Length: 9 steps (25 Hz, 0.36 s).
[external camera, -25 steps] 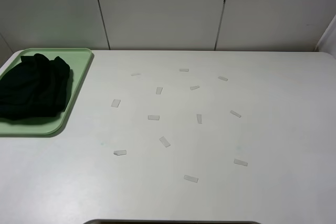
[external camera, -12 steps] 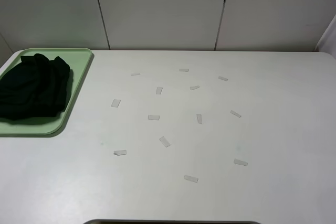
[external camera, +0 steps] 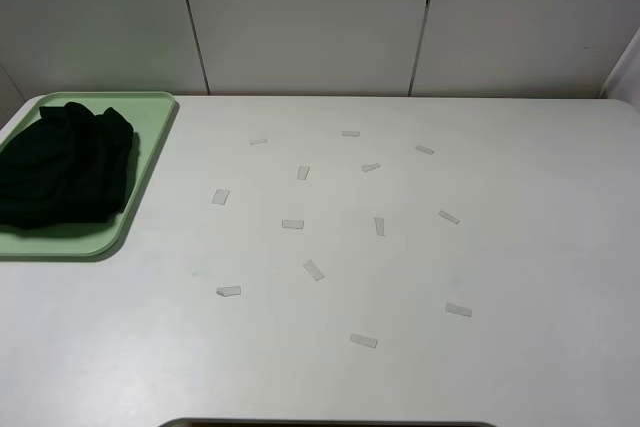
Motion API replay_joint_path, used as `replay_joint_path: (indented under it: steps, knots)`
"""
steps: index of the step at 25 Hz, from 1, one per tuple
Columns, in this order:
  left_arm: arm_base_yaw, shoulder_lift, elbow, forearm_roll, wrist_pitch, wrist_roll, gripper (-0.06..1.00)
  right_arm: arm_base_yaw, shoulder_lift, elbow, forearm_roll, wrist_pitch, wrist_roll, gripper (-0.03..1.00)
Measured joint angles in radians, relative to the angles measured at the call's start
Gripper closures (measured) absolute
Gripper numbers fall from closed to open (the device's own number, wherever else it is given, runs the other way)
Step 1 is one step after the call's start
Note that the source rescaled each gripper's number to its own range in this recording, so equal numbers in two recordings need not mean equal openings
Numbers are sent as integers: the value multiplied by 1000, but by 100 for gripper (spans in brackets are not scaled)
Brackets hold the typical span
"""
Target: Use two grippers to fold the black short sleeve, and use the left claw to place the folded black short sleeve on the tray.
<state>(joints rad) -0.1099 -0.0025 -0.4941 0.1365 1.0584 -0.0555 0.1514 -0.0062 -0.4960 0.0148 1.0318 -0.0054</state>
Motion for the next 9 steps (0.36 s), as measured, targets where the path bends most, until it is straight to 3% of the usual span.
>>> replay_joint_path:
  steps: [4, 9]
  knots:
    - [17, 0, 0, 0, 0, 0, -6, 0, 0, 0, 0, 0, 0, -3]
    - [100, 0, 0, 0, 0, 0, -6, 0, 0, 0, 0, 0, 0, -3]
